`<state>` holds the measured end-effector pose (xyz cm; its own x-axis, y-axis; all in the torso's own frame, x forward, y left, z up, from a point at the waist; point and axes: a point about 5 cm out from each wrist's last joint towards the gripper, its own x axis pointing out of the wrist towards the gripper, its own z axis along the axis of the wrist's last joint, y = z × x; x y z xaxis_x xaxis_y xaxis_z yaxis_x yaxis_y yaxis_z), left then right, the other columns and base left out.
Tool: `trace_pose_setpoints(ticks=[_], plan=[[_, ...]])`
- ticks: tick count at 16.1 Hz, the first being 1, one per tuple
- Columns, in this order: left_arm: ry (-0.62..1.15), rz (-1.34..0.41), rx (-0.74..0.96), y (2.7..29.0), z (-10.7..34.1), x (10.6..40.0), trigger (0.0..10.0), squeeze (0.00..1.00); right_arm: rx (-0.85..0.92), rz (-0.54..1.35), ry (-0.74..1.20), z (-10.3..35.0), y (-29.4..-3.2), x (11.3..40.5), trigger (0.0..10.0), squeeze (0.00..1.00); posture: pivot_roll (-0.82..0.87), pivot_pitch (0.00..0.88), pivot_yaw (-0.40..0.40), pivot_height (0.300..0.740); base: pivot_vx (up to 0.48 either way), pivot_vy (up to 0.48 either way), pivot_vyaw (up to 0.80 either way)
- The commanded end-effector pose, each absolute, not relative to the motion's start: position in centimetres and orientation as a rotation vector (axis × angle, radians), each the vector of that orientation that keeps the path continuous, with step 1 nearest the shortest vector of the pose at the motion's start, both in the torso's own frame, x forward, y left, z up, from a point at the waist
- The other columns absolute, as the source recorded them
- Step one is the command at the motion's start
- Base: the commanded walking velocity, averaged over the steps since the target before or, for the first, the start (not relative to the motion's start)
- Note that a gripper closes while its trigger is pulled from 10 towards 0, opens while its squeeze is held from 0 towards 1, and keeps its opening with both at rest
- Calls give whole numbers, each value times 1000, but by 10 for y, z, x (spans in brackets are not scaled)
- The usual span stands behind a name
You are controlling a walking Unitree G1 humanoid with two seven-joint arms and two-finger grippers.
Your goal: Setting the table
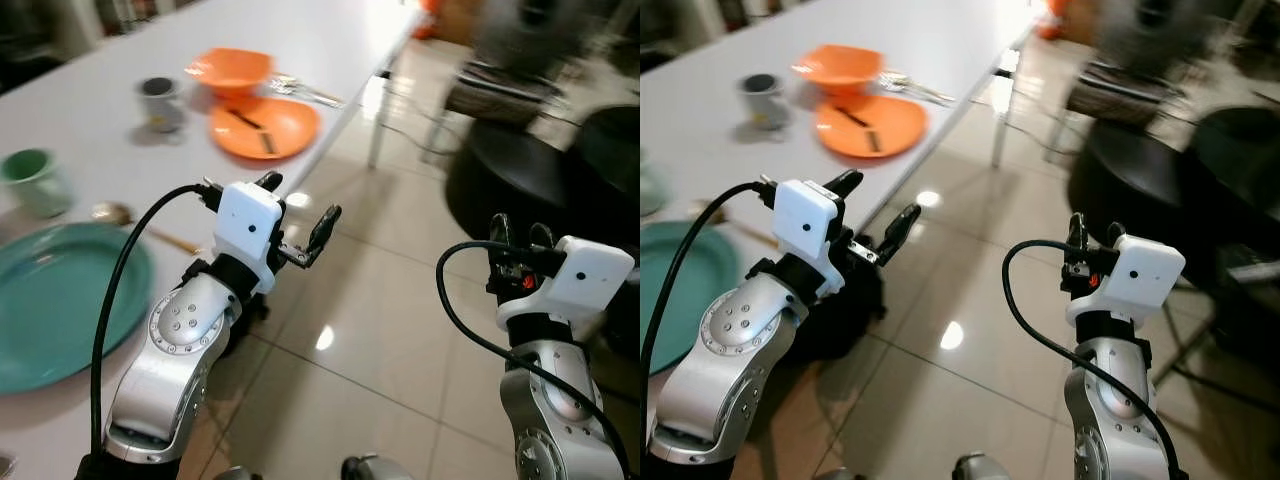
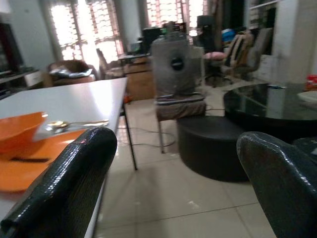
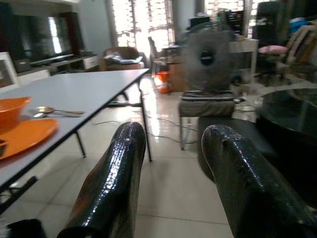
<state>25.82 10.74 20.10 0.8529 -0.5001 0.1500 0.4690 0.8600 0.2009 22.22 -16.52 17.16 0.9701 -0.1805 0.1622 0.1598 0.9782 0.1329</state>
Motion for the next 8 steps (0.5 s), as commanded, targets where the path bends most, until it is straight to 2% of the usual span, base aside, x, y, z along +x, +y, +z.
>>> trace_pose_setpoints(ticks=[1,4,8], plan=[[-202,-507,168,107,202,261,10000,0,125,-178,-165,171,-166,223,10000,0,26,68,-37,740,0,0,-800],[-206,-522,153,106,202,261,10000,0,126,-185,-163,171,-167,223,10000,0,26,67,-36,740,0,0,-800],[-216,-551,128,104,204,260,10000,0,126,-192,-159,170,-168,223,10000,0,23,69,-32,740,371,0,-800]])
